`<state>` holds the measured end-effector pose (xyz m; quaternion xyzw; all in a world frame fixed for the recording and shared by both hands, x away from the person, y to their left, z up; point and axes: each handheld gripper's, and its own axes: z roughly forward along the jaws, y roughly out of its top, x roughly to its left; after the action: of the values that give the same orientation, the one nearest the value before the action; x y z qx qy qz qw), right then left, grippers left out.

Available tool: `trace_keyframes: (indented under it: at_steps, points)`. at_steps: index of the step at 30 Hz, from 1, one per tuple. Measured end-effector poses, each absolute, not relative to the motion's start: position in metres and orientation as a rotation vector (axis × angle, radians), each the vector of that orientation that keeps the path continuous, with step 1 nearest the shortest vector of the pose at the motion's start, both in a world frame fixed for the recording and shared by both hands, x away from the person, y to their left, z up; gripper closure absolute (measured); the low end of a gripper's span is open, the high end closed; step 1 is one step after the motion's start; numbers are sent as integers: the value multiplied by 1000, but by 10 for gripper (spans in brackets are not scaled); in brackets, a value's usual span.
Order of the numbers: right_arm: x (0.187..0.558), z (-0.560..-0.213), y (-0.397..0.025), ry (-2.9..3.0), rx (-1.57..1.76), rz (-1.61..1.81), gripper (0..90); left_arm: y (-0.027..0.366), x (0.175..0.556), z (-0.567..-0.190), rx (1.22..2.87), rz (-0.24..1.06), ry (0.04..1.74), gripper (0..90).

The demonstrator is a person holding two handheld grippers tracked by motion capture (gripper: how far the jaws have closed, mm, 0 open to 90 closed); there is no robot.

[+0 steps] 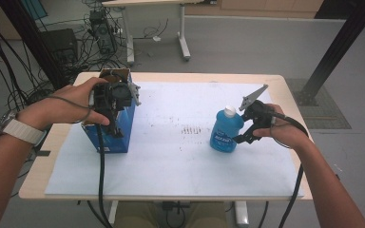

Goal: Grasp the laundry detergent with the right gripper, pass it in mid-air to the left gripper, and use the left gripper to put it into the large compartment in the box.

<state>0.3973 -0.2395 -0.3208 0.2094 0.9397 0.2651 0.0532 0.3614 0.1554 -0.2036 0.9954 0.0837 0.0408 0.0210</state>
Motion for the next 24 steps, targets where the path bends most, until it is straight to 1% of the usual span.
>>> trace_keyframes:
  at_steps: [24]
  points:
    - [398, -320, -239, 2856, 644, 796, 65, 157, 361, -203, 3083, 126, 262, 116]
